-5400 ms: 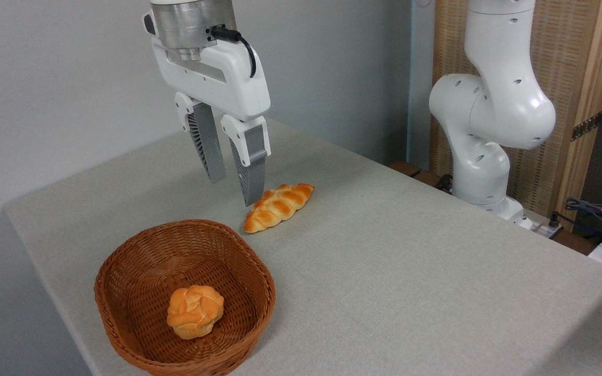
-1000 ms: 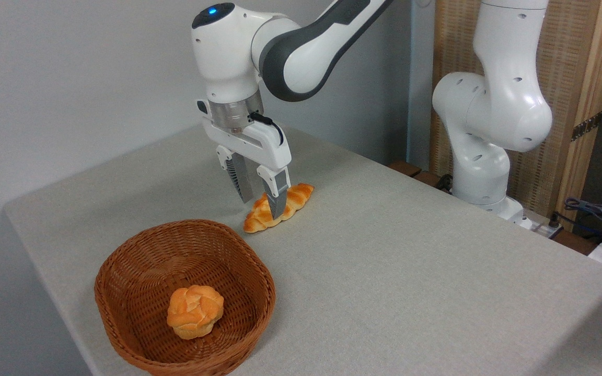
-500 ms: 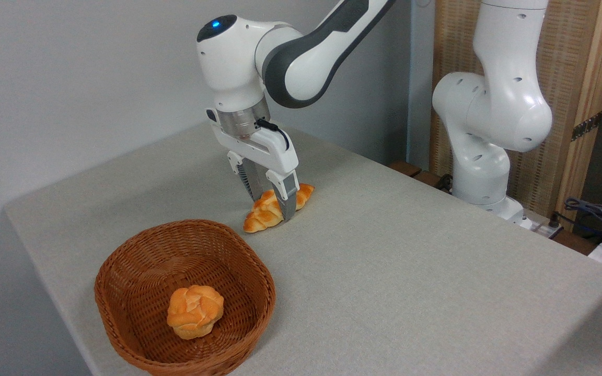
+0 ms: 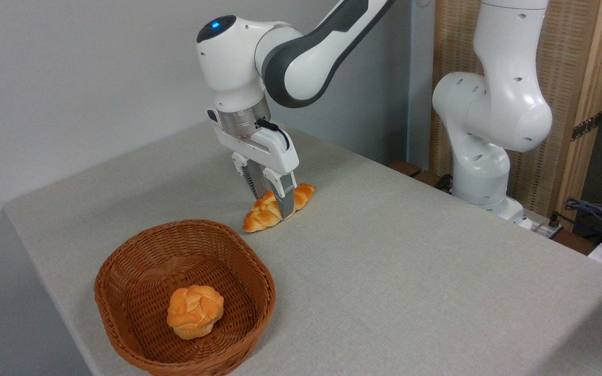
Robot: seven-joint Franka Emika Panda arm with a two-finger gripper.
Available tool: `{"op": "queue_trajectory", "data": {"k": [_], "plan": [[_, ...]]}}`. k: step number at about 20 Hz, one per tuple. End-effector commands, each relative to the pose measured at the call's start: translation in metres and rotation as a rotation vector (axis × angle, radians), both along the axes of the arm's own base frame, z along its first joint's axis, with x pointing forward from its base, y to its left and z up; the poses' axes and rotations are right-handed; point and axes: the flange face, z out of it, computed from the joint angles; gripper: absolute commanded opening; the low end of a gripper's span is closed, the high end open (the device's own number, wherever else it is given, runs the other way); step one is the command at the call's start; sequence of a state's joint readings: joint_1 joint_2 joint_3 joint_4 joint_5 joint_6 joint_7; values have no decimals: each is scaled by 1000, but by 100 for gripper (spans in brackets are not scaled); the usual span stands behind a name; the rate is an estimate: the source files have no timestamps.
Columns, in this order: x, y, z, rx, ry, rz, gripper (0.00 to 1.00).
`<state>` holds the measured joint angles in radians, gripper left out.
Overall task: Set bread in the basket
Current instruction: 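Lift the roll and carry it over the wicker basket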
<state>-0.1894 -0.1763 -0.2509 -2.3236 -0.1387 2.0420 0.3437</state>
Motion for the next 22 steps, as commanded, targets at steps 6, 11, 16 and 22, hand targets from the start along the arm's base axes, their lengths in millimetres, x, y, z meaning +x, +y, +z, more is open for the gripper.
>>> {"op": "queue_trajectory", "data": {"k": [6, 11, 16, 22], "plan": [[-5, 7, 21, 13, 98, -80, 41], [34, 33, 89, -49, 24, -62, 45], [76, 70, 139, -120, -101, -101, 46], [123, 70, 143, -131, -239, -182, 46]]}}
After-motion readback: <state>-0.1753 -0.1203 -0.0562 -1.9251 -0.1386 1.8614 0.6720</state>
